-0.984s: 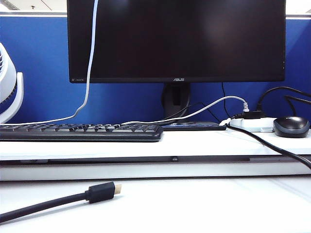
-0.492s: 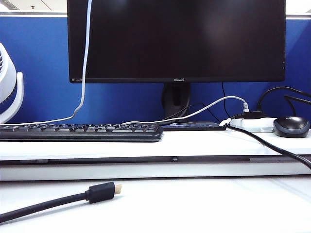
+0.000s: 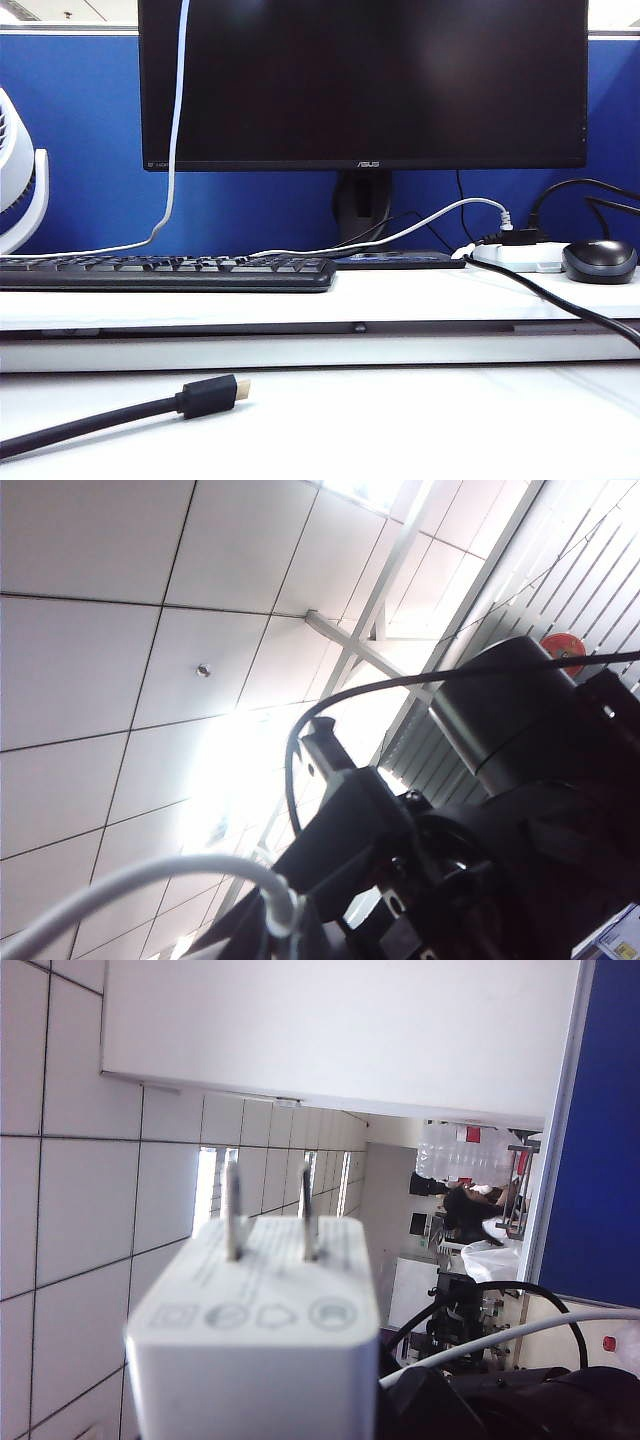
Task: Pick up the Type-C charging cable and the charging base, insert one end of the Type-C charger into the corresponding slot on the base, and finally place the plugged-in charger back on the table.
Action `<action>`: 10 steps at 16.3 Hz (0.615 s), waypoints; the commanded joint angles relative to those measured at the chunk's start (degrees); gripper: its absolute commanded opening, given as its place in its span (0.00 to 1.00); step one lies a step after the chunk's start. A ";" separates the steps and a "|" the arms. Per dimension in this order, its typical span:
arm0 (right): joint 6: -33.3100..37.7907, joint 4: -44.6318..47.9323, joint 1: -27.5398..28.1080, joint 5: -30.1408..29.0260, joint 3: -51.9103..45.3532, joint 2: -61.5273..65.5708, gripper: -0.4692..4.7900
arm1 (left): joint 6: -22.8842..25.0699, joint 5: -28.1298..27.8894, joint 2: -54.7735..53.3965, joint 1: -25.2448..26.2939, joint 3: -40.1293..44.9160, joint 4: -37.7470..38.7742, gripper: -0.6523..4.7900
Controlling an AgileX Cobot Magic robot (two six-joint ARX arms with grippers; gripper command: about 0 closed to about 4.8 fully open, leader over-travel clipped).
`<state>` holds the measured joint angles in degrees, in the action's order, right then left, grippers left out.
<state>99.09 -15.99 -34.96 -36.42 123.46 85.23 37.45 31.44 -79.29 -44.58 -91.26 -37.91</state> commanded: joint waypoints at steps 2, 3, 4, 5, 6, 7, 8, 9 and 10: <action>-0.20 1.33 -0.11 0.72 0.44 -0.28 0.08 | 0.07 -0.94 0.13 -0.02 -0.15 0.68 0.11; -0.31 2.40 -0.13 0.72 0.44 -0.28 0.08 | 0.26 -2.38 0.13 -0.02 -0.15 0.68 0.11; -0.31 3.13 -0.15 0.81 0.44 -0.28 0.08 | 0.28 -3.04 0.11 -0.02 -0.15 0.68 0.11; -0.83 3.85 -0.17 2.25 0.44 -0.28 0.08 | 2.21 -5.22 0.11 -0.02 -0.13 1.07 0.11; -1.90 3.82 -0.17 3.37 0.44 -0.33 0.08 | 3.08 -6.12 0.02 -0.02 -0.13 1.03 0.11; -2.08 3.85 -0.20 3.54 0.44 -0.35 0.08 | 3.06 -7.41 -0.02 -0.02 -0.13 1.03 0.11; -2.05 3.76 -0.20 3.82 0.44 -0.35 0.08 | 3.10 -7.69 -0.11 -0.02 -0.13 1.01 0.11; -1.57 2.99 -0.20 3.65 0.44 -0.35 0.08 | 3.15 -6.73 -0.11 -0.02 -0.13 1.05 0.11; -1.25 1.57 -0.24 2.99 0.44 -0.35 0.08 | 3.06 -4.61 -0.11 -0.02 -0.13 1.03 0.11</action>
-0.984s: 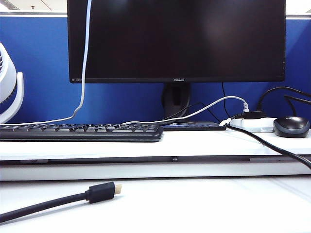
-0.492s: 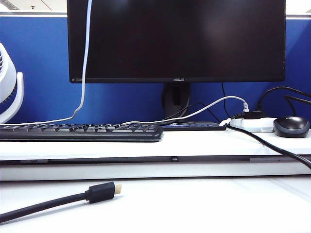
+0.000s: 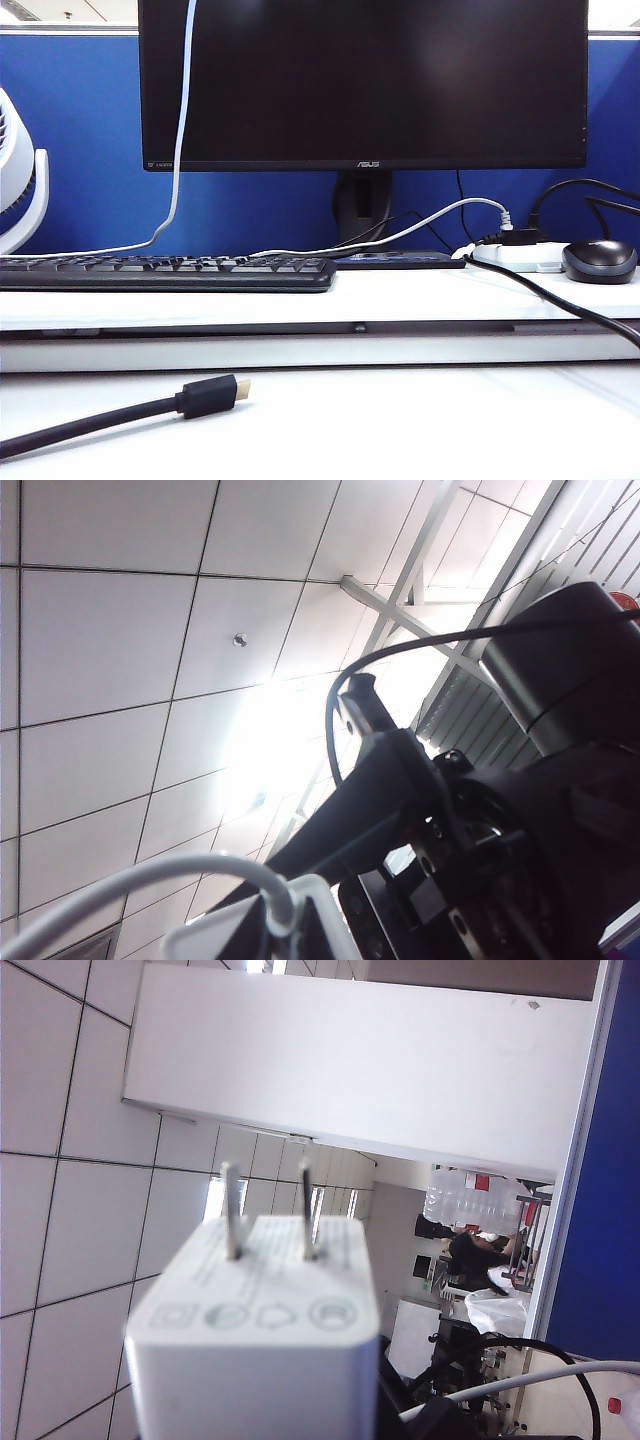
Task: Pick up the Type-C charging cable and the charging base, insert one end of the Type-C charger into the corresponding slot on the base, and finally place the plugged-in charger back on the table.
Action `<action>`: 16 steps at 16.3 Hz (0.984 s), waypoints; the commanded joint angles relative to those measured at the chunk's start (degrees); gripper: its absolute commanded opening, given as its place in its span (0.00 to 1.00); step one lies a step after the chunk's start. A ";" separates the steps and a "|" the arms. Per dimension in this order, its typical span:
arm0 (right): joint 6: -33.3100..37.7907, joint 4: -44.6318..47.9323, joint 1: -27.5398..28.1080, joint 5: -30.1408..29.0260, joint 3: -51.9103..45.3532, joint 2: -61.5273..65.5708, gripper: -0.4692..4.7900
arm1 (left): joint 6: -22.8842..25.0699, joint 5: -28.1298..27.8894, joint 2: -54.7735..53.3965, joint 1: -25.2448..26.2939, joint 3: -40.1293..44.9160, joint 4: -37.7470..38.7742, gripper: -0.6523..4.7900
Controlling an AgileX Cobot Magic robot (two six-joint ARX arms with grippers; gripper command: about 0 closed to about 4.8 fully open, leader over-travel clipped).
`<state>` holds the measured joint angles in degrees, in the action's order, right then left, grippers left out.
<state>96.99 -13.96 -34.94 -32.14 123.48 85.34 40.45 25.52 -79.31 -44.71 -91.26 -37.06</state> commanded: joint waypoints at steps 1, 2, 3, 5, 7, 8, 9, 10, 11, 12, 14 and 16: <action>0.92 -0.59 -0.26 -1.14 0.42 -0.46 0.08 | 0.02 1.09 -0.09 0.11 -0.13 0.20 0.11; 0.98 -0.59 -0.28 -1.22 0.42 -0.46 0.08 | -0.35 1.31 -0.09 0.11 -0.13 0.24 0.11; 1.44 -0.59 -0.31 -1.27 0.42 -0.46 0.08 | -0.66 1.33 -0.09 0.11 -0.13 0.35 0.11; 1.62 -0.39 -0.31 -1.70 0.42 -0.46 0.08 | -2.12 1.62 -0.09 0.11 -0.13 0.61 0.11; 1.99 -0.33 -0.31 -2.99 0.44 -0.46 0.08 | -3.08 2.62 -0.09 0.11 -0.13 0.76 0.11; 1.99 -0.24 -0.31 -3.04 0.44 -0.46 0.08 | -3.19 2.64 -0.09 0.11 -0.13 0.83 0.11; 2.03 0.33 -0.28 -3.28 0.42 -0.46 0.08 | -3.43 2.60 -0.09 0.11 -0.13 0.79 0.11; 2.01 0.57 -0.28 -3.17 0.44 -0.46 0.08 | -3.41 2.23 -0.09 0.11 -0.13 0.79 0.11; 1.95 1.49 -0.28 -2.69 0.42 -0.46 0.08 | -3.41 0.74 -0.09 0.11 -0.13 0.72 0.11; 1.53 3.21 -0.28 -1.86 0.44 -0.55 0.08 | -3.41 -1.31 -0.09 0.11 -0.13 0.50 0.11; 1.09 3.28 -0.28 -1.86 0.42 -0.55 0.08 | -3.39 -1.25 -0.09 0.11 -0.13 0.50 0.11; 0.92 1.53 -0.28 -2.38 0.42 -0.57 0.08 | -3.41 0.02 -0.09 0.11 -0.13 0.52 0.11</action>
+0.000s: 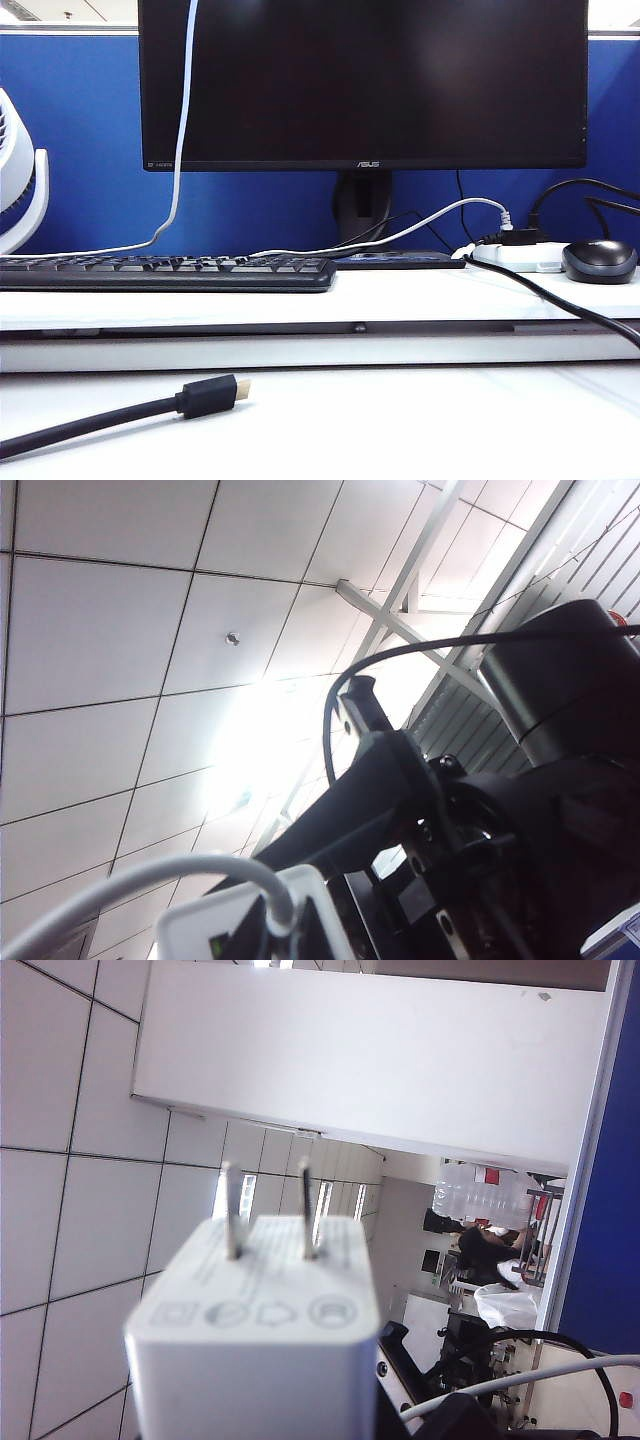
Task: Pick up the Type-C charging cable and the charging base, insert one end of the Type-C charger into the corresponding slot on the base, and finally place the plugged-in charger back on the table.
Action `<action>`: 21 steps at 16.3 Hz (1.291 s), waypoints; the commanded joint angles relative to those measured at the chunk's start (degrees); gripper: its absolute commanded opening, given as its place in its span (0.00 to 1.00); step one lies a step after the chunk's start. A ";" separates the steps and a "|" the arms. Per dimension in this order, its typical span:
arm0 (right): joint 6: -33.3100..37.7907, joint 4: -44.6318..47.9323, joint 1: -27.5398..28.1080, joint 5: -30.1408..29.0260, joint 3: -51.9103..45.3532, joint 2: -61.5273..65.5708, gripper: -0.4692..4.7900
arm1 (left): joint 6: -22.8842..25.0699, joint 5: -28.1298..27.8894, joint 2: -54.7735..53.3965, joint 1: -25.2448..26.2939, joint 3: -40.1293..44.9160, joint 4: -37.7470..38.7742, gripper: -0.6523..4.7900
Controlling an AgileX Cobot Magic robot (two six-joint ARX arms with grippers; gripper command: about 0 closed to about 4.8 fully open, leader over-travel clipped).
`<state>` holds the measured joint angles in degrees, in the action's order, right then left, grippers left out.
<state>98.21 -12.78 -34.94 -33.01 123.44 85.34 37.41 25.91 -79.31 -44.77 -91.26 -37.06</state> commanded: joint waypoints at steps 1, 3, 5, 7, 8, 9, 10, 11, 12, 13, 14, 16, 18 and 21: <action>-0.33 -0.26 -0.28 -1.51 0.46 -0.57 0.08 | -0.39 -0.17 -0.09 0.17 -0.13 0.55 0.11; -0.35 -0.35 -0.28 -1.62 0.46 -0.57 0.08 | -0.42 -0.09 -0.09 0.17 -0.13 0.59 0.11; -0.31 -0.70 -0.28 -1.86 0.46 -0.55 0.08 | -2.38 0.26 -0.09 0.17 -0.13 0.90 0.11; -0.31 -0.85 -0.28 -2.10 0.46 -0.55 0.08 | -2.73 0.28 -0.09 0.17 -0.13 1.03 0.11; -0.28 -0.94 -0.28 -2.10 0.46 -0.57 0.08 | -2.95 0.31 -0.09 0.17 -0.13 1.05 0.11; -0.22 -1.05 -0.28 -2.40 0.46 -0.57 0.08 | -2.89 0.96 -0.09 0.17 -0.13 1.22 0.11; -0.02 -1.51 -0.28 -3.17 0.46 -0.61 0.08 | -2.93 2.45 -0.09 0.22 -0.13 1.92 0.11; -0.02 -1.66 -0.28 -3.15 0.46 -0.66 0.08 | -2.93 2.29 -0.09 0.22 -0.13 2.08 0.11; -0.07 -1.68 -0.28 -3.08 0.46 -0.66 0.08 | -2.93 1.57 -0.09 0.22 -0.13 2.27 0.11; -0.17 -1.51 -0.22 -2.71 0.48 -0.68 0.08 | -2.84 0.66 -0.09 0.22 -0.13 2.25 0.11; -0.59 -1.22 -0.22 -2.64 0.48 -0.72 0.08 | -2.25 0.11 -0.09 0.20 -0.13 2.27 0.11; -1.33 -0.26 -0.22 -1.44 0.48 -0.79 0.08 | -1.27 -1.36 -0.09 0.17 -0.13 2.25 0.11; -1.46 -0.26 -0.22 -1.20 0.57 -0.79 0.08 | -0.74 -1.51 -0.09 0.17 -0.13 2.27 0.11; -1.84 -0.48 -0.22 -1.05 0.77 -0.79 0.08 | 0.31 -1.97 -0.09 0.17 -0.13 2.29 0.11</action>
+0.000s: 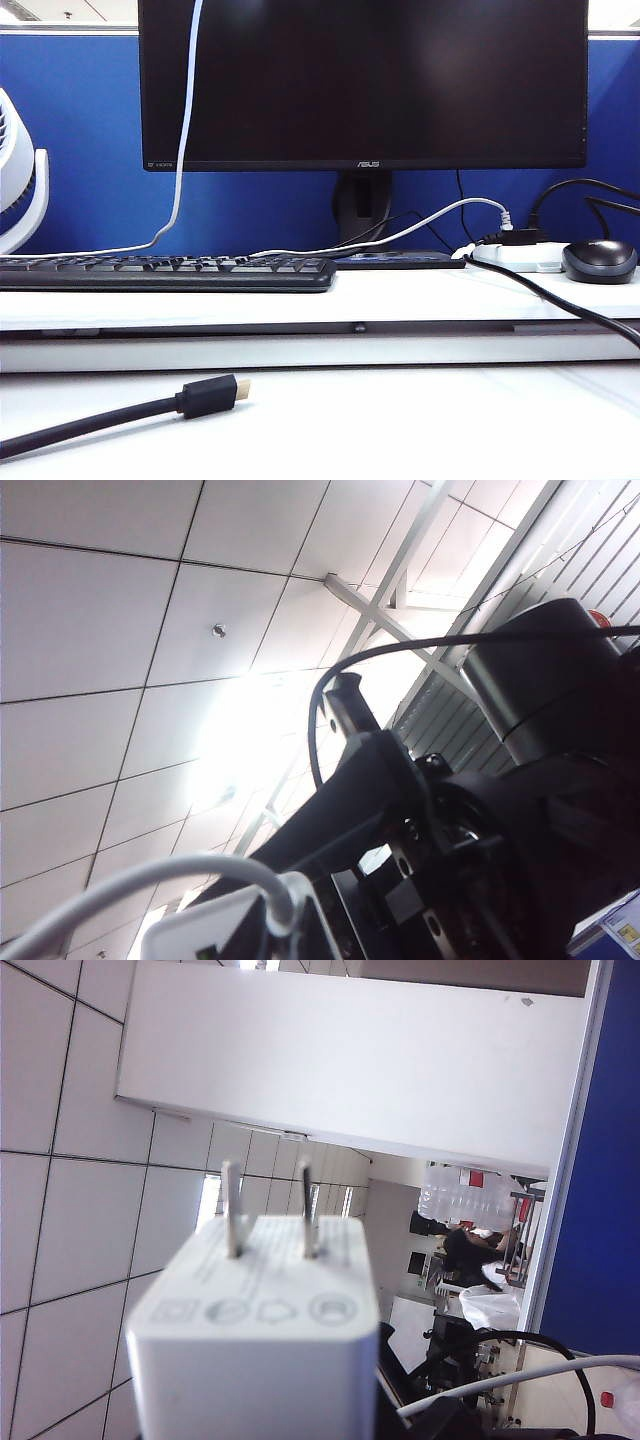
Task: Pick up the Type-C charging cable and the charging base, insert one end of the Type-C charger into the corresponding slot on the base, and finally place the plugged-in charger back on the table.
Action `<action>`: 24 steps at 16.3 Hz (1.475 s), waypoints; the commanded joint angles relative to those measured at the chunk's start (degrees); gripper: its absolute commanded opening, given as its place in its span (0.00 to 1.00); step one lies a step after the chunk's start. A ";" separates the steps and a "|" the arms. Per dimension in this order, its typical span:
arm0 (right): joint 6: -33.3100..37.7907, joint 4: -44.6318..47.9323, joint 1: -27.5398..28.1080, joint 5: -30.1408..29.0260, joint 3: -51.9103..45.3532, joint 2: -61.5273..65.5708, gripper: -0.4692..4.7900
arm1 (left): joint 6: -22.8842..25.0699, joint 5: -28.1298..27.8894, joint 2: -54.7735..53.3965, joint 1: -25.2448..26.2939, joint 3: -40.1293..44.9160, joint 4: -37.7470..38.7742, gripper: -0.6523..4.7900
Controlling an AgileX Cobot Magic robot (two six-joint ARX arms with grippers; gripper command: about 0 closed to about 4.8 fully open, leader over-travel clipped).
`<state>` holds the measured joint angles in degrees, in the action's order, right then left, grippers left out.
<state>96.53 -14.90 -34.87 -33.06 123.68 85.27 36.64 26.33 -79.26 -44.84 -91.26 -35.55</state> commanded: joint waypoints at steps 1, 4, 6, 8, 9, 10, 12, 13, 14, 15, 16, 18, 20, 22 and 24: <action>-0.20 1.64 -0.26 -0.92 0.52 -0.72 0.08 | 1.07 -2.71 -0.13 0.24 -0.13 0.79 0.11; -0.11 0.90 -0.26 -1.22 0.57 -0.72 0.08 | 2.10 -2.47 -0.13 0.24 -0.13 1.20 0.11; 0.37 0.48 -0.26 -1.86 0.63 -0.74 0.08 | 2.14 -1.73 -0.13 0.24 -0.13 1.51 0.11; 0.94 0.09 -0.24 -2.64 0.63 -0.74 0.08 | 1.95 -1.88 -0.13 0.24 -0.13 2.29 0.11; 0.94 0.09 -0.24 -2.67 0.66 -0.74 0.08 | 1.95 -1.86 -0.13 0.24 -0.13 2.27 0.11; 0.94 0.11 -0.24 -3.15 0.66 -0.79 0.08 | 1.97 -1.64 -0.13 0.24 -0.13 2.25 0.11; 0.85 0.11 -0.24 -3.26 0.66 -0.81 0.08 | 1.99 -1.64 -0.13 0.24 -0.13 2.23 0.11; 0.61 0.11 -0.24 -3.82 0.66 -0.81 0.08 | 1.99 -1.46 -0.13 0.24 -0.13 2.27 0.11; 0.50 0.09 -0.24 -4.33 0.66 -0.81 0.08 | 1.95 -0.76 -0.13 0.24 -0.13 2.29 0.11; 0.46 0.09 -0.24 -4.42 0.66 -0.81 0.08 | 1.92 -0.57 -0.13 0.24 -0.13 2.32 0.11; 0.48 0.09 -0.24 -4.48 0.66 -0.81 0.08 | 1.92 -0.57 -0.13 0.24 -0.13 2.38 0.11; 0.50 0.07 -0.24 -4.55 0.63 -0.81 0.08 | 1.90 -0.57 -0.13 0.24 -0.13 2.45 0.11; 0.50 0.07 -0.24 -4.61 0.63 -0.81 0.08 | 1.55 -0.31 -0.13 0.24 -0.13 2.45 0.11; 0.72 -0.02 -0.24 -4.66 0.63 -0.81 0.08 | 0.39 0.09 -0.13 0.24 -0.13 2.45 0.11; 0.72 -0.11 -0.24 -4.55 0.63 -0.81 0.08 | 0.66 -0.28 -0.13 0.24 -0.13 2.23 0.11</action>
<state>97.03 -16.21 -34.61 -35.35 123.85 85.10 37.43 27.49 -79.11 -44.82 -91.33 -34.98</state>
